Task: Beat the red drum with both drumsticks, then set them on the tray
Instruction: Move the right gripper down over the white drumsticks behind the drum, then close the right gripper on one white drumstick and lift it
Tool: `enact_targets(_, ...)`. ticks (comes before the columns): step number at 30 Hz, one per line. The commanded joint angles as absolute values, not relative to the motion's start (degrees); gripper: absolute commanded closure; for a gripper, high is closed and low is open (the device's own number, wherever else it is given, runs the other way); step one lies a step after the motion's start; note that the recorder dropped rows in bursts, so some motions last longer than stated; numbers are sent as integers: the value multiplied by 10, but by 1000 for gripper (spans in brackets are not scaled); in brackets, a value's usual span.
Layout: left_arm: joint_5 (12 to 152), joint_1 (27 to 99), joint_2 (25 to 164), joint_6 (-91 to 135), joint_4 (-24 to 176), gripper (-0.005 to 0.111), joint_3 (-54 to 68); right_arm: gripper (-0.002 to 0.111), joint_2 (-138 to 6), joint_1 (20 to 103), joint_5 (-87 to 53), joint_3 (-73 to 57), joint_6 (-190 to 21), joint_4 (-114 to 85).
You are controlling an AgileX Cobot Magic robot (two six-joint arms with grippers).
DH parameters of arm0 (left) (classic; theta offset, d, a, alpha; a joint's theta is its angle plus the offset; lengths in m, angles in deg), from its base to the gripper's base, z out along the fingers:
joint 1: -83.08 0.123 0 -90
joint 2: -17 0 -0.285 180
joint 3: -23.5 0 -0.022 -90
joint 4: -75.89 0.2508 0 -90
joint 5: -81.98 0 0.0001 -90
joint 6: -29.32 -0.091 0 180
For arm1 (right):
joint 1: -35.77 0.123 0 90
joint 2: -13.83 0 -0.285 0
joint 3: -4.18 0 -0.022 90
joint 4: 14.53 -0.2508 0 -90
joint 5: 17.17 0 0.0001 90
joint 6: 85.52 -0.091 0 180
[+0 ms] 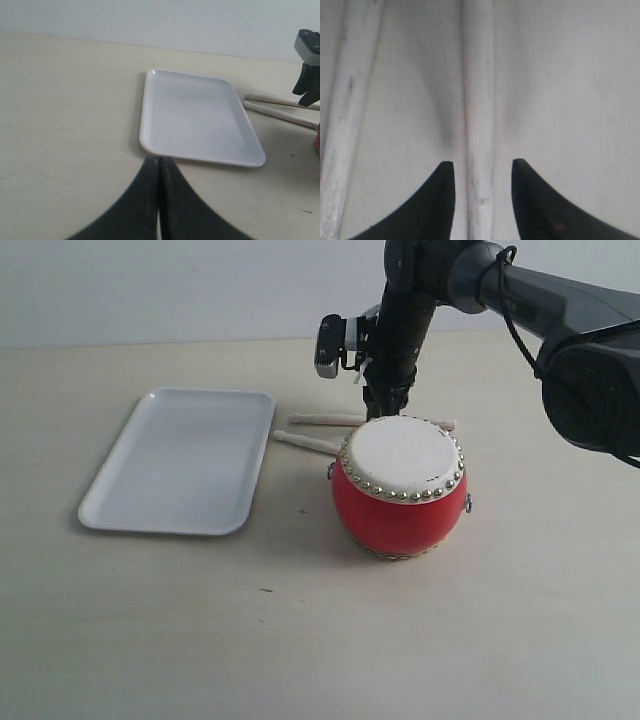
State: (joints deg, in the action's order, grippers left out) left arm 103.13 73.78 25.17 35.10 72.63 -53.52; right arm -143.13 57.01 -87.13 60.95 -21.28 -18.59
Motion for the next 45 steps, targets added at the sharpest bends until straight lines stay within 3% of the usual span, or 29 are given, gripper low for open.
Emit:
enact_targets(1,1030,734,248,351,727,107,-537,70,-1429,571,-871,614,-216,-184)
enact_targets(45,1030,734,248,351,727,107,-537,70,-1429,571,-871,614,-242,-184)
